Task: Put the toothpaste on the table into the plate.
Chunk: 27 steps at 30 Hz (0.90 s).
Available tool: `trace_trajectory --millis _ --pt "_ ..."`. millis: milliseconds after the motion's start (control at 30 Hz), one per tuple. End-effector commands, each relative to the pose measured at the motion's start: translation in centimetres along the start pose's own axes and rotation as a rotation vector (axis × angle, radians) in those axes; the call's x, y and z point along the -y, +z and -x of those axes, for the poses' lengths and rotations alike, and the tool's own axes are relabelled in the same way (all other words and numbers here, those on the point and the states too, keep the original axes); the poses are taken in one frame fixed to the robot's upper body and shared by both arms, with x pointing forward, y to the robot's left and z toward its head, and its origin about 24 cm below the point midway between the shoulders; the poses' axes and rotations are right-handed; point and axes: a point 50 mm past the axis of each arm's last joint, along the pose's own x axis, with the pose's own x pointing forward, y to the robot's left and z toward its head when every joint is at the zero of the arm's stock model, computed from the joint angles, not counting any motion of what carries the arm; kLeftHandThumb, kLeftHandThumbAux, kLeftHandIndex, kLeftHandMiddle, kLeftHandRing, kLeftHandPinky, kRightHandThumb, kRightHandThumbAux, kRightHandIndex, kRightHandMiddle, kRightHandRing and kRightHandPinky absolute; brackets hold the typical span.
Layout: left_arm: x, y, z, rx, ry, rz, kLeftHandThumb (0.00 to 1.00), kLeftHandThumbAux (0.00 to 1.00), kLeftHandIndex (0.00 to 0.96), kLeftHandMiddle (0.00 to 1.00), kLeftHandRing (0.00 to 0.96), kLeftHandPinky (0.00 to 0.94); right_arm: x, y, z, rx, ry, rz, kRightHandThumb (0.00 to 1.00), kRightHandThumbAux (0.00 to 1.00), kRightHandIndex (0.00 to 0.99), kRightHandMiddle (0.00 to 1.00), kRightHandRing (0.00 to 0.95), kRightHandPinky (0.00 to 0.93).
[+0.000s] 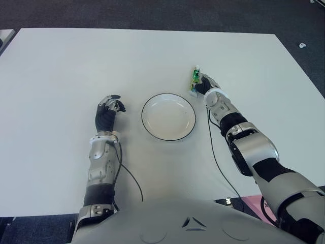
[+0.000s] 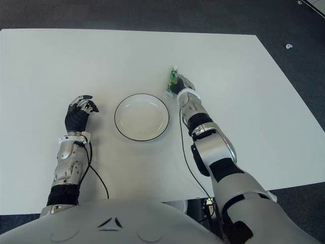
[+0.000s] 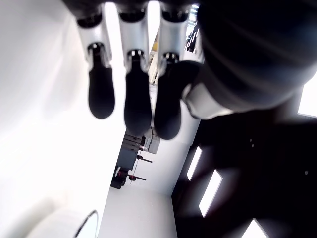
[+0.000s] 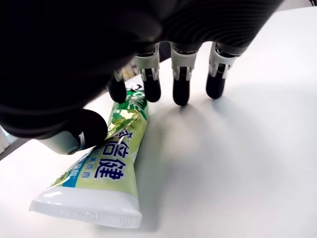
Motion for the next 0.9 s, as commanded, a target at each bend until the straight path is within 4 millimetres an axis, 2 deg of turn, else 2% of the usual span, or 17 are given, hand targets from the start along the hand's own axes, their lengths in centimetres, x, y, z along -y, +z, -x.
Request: trace_trajectory --millis 33,133,300,500,900 --pt "-2.0 -4.0 2.4 -0.226 0.114 0.003 0.718 0.716 0.436 0.621 0.602 0.557 -0.8 0.9 0.5 0.148 -0.048 0.135 0.685 0.377 0.0 0.0 0.0 0.0" --pt "-2.1 -3.9 2.4 -0.226 0.12 0.004 0.718 0.716 0.436 0.619 0.602 0.557 0.3 1.2 0.5 0.276 -0.103 0.251 0.671 0.379 0.0 0.0 0.0 0.0" --pt "-2.2 -3.9 2.4 -0.225 0.12 0.008 0.717 0.716 0.435 0.615 0.601 0.553 2.5 0.9 0.2 0.386 -0.134 0.379 0.642 0.389 0.0 0.0 0.0 0.0" --pt "-2.1 -4.0 2.4 -0.233 0.119 0.018 0.717 0.716 0.436 0.617 0.603 0.559 2.9 1.0 0.4 0.472 -0.168 0.48 0.629 0.378 0.0 0.0 0.0 0.0" --pt "-2.0 -3.9 2.4 -0.228 0.109 0.001 0.716 0.716 0.436 0.615 0.598 0.552 3.2 1.0 0.3 0.497 -0.185 0.546 0.661 0.368 0.0 0.0 0.0 0.0"
